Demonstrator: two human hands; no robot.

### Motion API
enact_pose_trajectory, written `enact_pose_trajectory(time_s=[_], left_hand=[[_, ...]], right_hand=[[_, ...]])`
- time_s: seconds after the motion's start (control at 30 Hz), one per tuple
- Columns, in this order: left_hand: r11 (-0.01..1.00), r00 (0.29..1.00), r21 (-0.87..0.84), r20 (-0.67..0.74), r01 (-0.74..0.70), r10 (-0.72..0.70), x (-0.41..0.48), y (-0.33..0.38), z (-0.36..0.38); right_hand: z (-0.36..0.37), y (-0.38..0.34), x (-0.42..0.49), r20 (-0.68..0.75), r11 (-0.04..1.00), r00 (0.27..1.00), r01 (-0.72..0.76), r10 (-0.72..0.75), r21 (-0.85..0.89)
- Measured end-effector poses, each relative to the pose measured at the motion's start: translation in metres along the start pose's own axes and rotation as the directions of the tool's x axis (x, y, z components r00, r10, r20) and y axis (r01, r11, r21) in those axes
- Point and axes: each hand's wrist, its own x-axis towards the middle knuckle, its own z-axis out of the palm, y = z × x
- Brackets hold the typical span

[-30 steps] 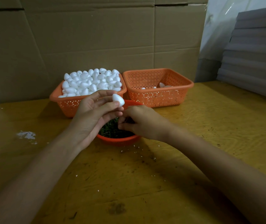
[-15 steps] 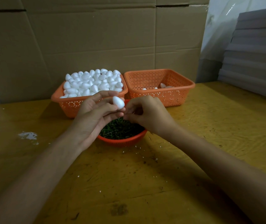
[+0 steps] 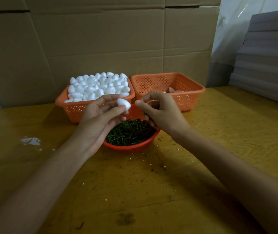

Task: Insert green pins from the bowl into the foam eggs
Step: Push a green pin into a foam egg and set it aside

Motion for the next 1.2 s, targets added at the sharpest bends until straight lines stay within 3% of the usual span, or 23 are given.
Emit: enact_pose_trajectory(time_s=[0.5, 0.93, 1.2], left_hand=[[0.980, 0.993, 0.192, 0.113, -0.045, 0.023, -0.008, 0.000, 0.008], [0.982, 0.993, 0.188, 0.120, -0.034, 0.012, -0.009, 0.001, 0.010], [0.937, 0.989, 0.338, 0.142, -0.085, 0.038, -0.012, 0.001, 0.014]], right_hand=[[0.016, -0.003, -0.012, -0.325, 0.977, 0.925, 0.163, -0.199, -0.134], [0.016, -0.001, -0.012, -0.355, 0.969, 0.906, 0.183, -0.232, -0.166], [0.023, -0.006, -0.019, -0.327, 0.955, 0.905, 0.213, -0.273, -0.207]])
